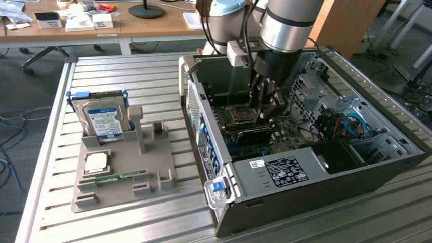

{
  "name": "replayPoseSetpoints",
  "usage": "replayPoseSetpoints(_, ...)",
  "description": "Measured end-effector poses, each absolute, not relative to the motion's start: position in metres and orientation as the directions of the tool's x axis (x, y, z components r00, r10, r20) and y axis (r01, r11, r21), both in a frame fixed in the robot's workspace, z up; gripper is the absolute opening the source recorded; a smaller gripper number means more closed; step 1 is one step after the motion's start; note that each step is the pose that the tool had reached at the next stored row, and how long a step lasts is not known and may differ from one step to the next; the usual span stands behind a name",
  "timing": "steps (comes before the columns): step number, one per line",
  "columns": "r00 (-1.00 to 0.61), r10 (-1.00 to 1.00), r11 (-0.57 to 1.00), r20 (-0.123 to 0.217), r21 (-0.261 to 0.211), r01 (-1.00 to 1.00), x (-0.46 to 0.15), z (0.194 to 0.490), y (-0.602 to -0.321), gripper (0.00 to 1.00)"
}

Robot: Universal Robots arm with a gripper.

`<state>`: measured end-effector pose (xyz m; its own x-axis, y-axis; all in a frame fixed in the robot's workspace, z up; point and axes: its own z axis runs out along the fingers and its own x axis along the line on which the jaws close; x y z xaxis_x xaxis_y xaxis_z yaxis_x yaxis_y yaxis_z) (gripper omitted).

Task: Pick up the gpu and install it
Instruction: 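Insert the gpu into the slot, then press down on the gpu until it lock into place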

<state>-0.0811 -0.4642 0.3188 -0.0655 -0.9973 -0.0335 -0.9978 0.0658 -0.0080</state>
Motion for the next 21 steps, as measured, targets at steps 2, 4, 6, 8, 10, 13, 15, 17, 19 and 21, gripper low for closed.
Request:
replayPoseSetpoints(2, -0.065, -0.997, 0.066, -0.034, -0.008, -0.998, -0.0811, 0.3215, -0.4642, 0.52)
replayPoseSetpoints(4, -0.065, -0.997, 0.066, -0.034, -0.008, -0.998, -0.0811, 0.3214, -0.4642, 0.52)
replayPoseSetpoints(6, -0.065, -0.997, 0.066, -0.034, -0.008, -0.998, -0.0811, 0.3215, -0.4642, 0.52)
replayPoseSetpoints(8, -0.065, -0.997, 0.066, -0.034, -0.008, -0.998, -0.0811, 0.3215, -0.4642, 0.52)
replayPoseSetpoints(10, -0.065, -0.997, 0.066, -0.034, -0.008, -0.998, -0.0811, 0.3215, -0.4642, 0.52)
replayPoseSetpoints(13, -0.065, -0.997, 0.066, -0.034, -0.008, -0.998, -0.0811, 0.3215, -0.4642, 0.52)
replayPoseSetpoints(15, -0.065, -0.997, 0.066, -0.034, -0.008, -0.998, -0.0811, 0.3215, -0.4642, 0.52)
replayPoseSetpoints(17, -0.065, -0.997, 0.066, -0.034, -0.008, -0.998, -0.0811, 0.3215, -0.4642, 0.50)
replayPoseSetpoints(19, -0.065, -0.997, 0.066, -0.034, -0.008, -0.998, -0.0811, 0.3215, -0.4642, 0.44)
replayPoseSetpoints(21, -0.065, -0.997, 0.066, -0.034, -0.008, -0.998, -0.0811, 0.3215, -0.4642, 0.32)
